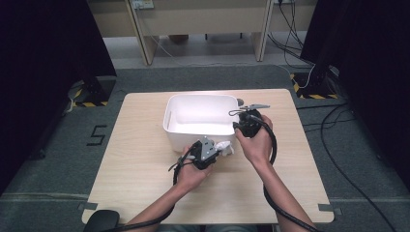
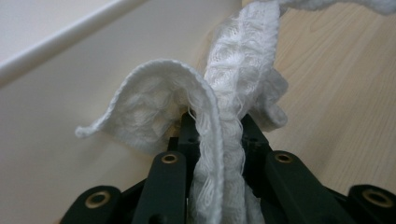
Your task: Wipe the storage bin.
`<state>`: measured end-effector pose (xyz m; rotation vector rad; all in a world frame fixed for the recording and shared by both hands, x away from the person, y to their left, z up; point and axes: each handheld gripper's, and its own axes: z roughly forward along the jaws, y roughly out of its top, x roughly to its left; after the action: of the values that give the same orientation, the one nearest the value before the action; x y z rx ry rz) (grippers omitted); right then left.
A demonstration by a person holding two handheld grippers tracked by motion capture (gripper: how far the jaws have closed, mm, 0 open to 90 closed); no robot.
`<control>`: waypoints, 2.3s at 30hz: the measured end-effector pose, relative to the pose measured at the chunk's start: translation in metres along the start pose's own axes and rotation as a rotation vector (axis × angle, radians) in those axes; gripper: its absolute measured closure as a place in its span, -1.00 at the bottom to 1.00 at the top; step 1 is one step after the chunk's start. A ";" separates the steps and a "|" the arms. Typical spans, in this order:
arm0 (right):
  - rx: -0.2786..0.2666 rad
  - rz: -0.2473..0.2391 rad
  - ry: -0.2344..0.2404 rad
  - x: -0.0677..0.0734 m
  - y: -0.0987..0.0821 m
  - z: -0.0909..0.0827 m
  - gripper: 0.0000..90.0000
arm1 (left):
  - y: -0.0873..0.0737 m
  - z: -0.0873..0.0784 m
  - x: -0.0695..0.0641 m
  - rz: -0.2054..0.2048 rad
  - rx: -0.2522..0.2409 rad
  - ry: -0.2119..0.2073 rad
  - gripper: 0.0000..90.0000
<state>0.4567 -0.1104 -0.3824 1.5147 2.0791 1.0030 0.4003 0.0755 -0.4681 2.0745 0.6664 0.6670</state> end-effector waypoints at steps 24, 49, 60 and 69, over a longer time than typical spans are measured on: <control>0.000 -0.007 -0.008 0.001 -0.001 -0.001 0.65 | -0.016 0.014 -0.003 0.023 0.063 -0.008 0.68; 0.000 -0.012 -0.007 0.001 -0.001 -0.001 0.64 | -0.012 0.026 -0.012 0.035 0.076 -0.024 0.68; -0.002 0.000 0.001 0.000 0.000 0.000 0.64 | -0.006 0.023 -0.013 0.031 0.058 -0.025 0.68; -0.003 -0.007 -0.002 0.000 -0.001 0.000 0.64 | 0.001 0.017 -0.012 0.030 0.035 -0.022 0.69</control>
<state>0.4559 -0.1106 -0.3826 1.5057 2.0795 1.0014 0.4036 0.0576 -0.4788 2.1243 0.6399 0.6522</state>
